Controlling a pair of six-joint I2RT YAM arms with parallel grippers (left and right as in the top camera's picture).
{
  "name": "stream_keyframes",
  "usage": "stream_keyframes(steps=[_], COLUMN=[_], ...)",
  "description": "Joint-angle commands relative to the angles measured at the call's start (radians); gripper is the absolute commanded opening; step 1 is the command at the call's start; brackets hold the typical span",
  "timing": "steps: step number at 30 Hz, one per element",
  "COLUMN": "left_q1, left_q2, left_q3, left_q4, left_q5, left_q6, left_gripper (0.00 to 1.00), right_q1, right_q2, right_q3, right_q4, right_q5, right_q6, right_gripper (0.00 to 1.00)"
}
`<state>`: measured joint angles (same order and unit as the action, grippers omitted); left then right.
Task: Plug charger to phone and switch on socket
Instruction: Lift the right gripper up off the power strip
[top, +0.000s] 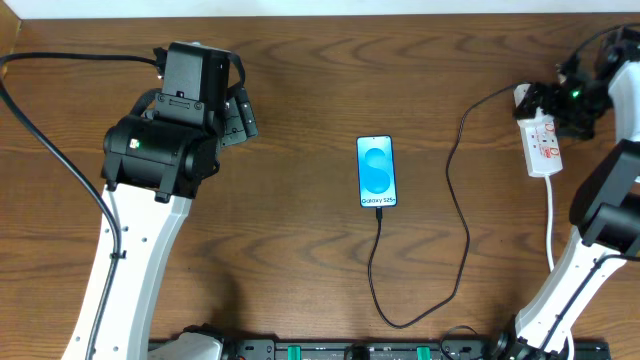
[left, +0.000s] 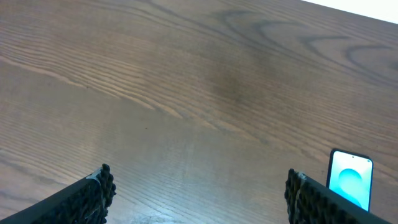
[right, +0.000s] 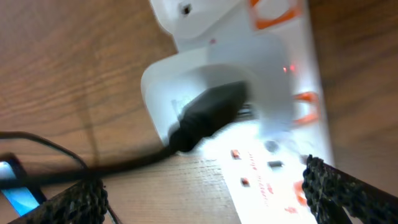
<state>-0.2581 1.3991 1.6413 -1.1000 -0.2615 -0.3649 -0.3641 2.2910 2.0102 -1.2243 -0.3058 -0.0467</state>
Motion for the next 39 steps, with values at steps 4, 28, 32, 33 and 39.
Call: stream_keyframes(steps=[4, 28, 32, 33, 39], left_q1=[0.000, 0.000, 0.000, 0.000, 0.000], left_q2=[0.000, 0.000, 0.000, 0.000, 0.000], left_q3=[0.000, 0.000, 0.000, 0.000, 0.000], left_q4=[-0.003, -0.003, -0.003, -0.003, -0.003], left_q5=[-0.017, -0.017, -0.017, -0.017, -0.017], left_q6=[0.010, 0.009, 0.009, 0.010, 0.009], left_gripper=[0.89, 0.89, 0.89, 0.89, 0.89], right_q1=[-0.025, -0.008, -0.008, -0.008, -0.008], right_q2=[-0.140, -0.517, -0.517, -0.517, -0.517], right_q3=[0.110, 0.108, 0.108, 0.108, 0.108], right_q4=[-0.088, -0.257, -0.257, -0.257, -0.257], right_q5=[0.134, 0.140, 0.140, 0.140, 0.140], right_q6=[0.090, 0.236, 0.236, 0.236, 0.236], right_gripper=[0.99, 0.99, 0.99, 0.99, 0.99])
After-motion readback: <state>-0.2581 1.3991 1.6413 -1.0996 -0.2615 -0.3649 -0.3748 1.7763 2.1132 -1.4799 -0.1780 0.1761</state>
